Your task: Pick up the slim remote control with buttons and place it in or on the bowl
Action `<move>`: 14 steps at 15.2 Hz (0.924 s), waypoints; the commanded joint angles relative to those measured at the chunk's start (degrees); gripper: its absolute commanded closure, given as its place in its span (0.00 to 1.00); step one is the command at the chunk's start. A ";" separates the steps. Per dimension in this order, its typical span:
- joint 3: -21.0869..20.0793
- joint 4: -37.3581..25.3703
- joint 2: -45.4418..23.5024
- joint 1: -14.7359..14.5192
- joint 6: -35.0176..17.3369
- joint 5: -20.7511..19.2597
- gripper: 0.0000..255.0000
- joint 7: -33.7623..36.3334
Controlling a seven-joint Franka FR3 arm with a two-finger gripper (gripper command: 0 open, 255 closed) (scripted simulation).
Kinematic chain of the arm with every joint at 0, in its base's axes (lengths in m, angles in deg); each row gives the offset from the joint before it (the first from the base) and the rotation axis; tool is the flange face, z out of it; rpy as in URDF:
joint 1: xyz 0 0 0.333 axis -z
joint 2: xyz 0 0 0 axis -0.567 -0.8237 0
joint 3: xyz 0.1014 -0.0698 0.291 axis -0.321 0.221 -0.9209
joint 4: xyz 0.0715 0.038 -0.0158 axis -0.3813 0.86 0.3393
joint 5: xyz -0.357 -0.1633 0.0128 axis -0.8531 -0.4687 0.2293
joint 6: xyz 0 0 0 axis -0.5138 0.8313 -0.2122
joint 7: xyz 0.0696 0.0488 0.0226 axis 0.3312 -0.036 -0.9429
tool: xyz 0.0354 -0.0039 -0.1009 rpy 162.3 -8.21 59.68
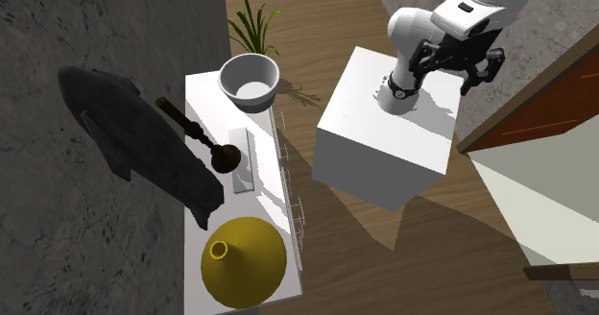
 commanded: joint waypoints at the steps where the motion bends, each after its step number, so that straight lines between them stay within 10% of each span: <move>1: 0.00 0.00 0.00 0.00 0.00 0.00 0.00 0.00; 14: 13.48 0.05 -15.32 2.45 -14.38 -8.60 0.00 -21.45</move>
